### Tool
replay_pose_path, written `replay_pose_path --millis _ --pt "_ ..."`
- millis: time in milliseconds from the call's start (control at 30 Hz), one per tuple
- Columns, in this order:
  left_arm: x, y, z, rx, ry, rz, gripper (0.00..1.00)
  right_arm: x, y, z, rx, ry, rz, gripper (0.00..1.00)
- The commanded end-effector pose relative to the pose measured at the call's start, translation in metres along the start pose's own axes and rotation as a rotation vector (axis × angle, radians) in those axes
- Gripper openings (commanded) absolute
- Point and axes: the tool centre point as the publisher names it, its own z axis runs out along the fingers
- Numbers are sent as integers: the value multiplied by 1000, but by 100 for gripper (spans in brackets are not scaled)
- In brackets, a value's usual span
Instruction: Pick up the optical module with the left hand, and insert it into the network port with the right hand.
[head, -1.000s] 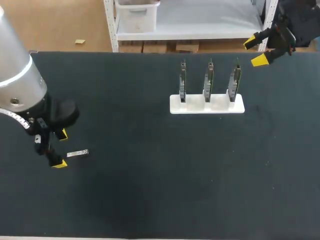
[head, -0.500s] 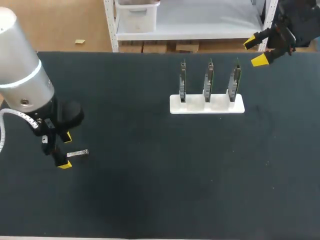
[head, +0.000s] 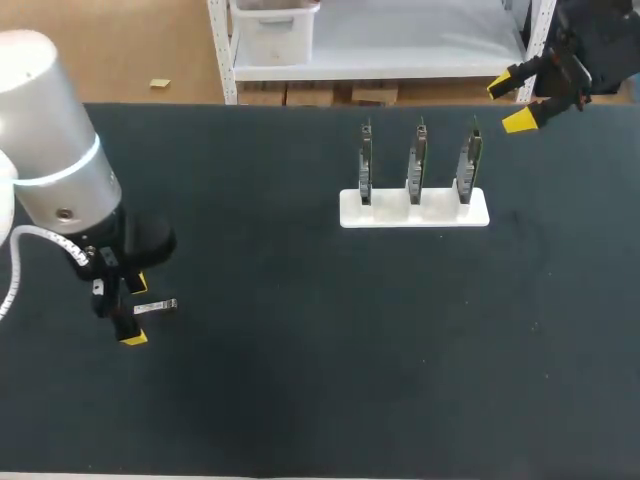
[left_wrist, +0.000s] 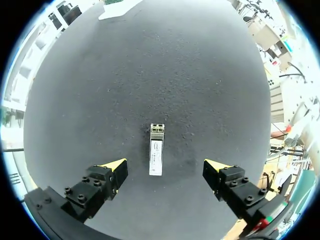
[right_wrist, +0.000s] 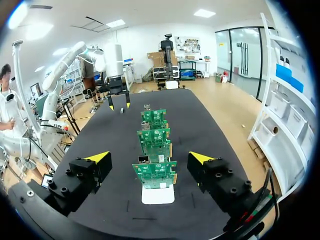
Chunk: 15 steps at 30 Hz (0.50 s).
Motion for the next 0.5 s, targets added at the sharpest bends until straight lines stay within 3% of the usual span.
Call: replay_pose_path --millis 33,433,500 --pt "-2 3 3 5 3 -3 100 0 -1 0 -2 -1 0 100" --pt "0 0 13 16 43 12 100 0 -1 0 -2 -1 0 100" --pt "0 0 14 15 50 19 46 0 -1 0 -2 -1 0 100"
